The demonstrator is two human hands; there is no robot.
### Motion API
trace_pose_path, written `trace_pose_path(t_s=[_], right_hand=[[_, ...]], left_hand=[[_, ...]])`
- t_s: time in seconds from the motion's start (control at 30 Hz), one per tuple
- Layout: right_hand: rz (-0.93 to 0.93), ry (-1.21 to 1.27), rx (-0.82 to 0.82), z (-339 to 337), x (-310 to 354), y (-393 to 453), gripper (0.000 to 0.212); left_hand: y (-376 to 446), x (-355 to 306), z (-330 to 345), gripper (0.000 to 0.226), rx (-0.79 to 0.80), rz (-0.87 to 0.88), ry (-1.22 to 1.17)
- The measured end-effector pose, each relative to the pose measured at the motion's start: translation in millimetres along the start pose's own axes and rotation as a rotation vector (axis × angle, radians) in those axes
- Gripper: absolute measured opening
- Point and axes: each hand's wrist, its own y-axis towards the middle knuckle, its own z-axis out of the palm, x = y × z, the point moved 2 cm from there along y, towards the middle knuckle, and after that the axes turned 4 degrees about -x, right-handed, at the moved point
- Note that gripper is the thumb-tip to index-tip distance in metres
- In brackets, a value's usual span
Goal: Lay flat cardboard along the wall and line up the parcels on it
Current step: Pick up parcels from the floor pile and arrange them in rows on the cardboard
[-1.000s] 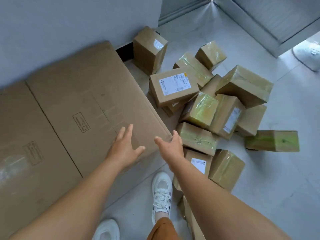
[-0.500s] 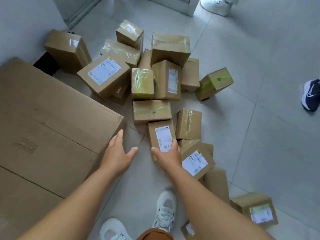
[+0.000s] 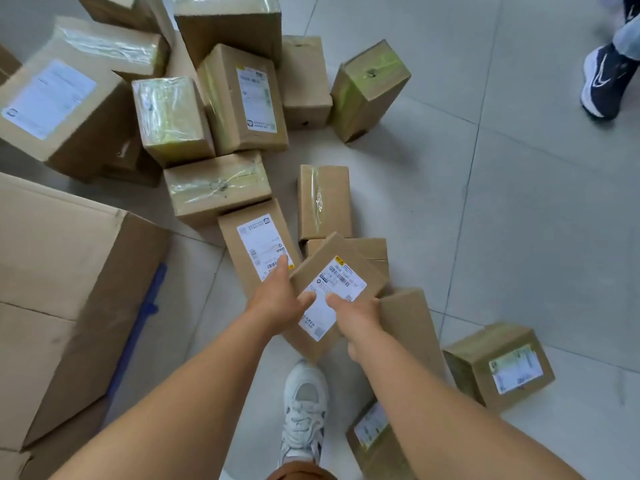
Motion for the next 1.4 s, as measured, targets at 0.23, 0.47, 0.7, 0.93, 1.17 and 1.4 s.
trace_pose_path(t_s=[0.23, 0.47, 0.7, 0.93, 1.17, 1.4], right_hand=[[-0.273, -0.05, 0.191, 50.9, 25.8, -15.5, 0.091], [-0.379, -0.297, 0.444, 101.5, 27.0, -39.9, 0.09], [-0.506, -0.509, 0.591, 148.7, 19.5, -64.2, 0.089], [-0.63, -0.673, 0.52, 177.7, 29.8, -28.8, 0.08], [-0.549, -0.651, 0.045, 163.4, 50.1, 36.3, 0.091], [-0.58, -0.733, -0.113, 158.9, 62.6, 74.3, 0.087]], left_hand=[[12.1, 27.5, -28.6, 0.061, -0.195, -0.124, -0.067], [-5.3, 85.0, -62.1, 0.057, -0.496, -0.326, -0.244], [-23.1, 139.9, -74.0, 0.055, -0.59, -0.417, -0.354], [26.9, 159.8, -65.3, 0.079, -0.459, -0.31, -0.485], [62.4, 186.5, -53.7, 0.094, -0.395, -0.326, -0.543], [96.0, 206.8, -43.2, 0.1, -0.34, -0.345, -0.527]])
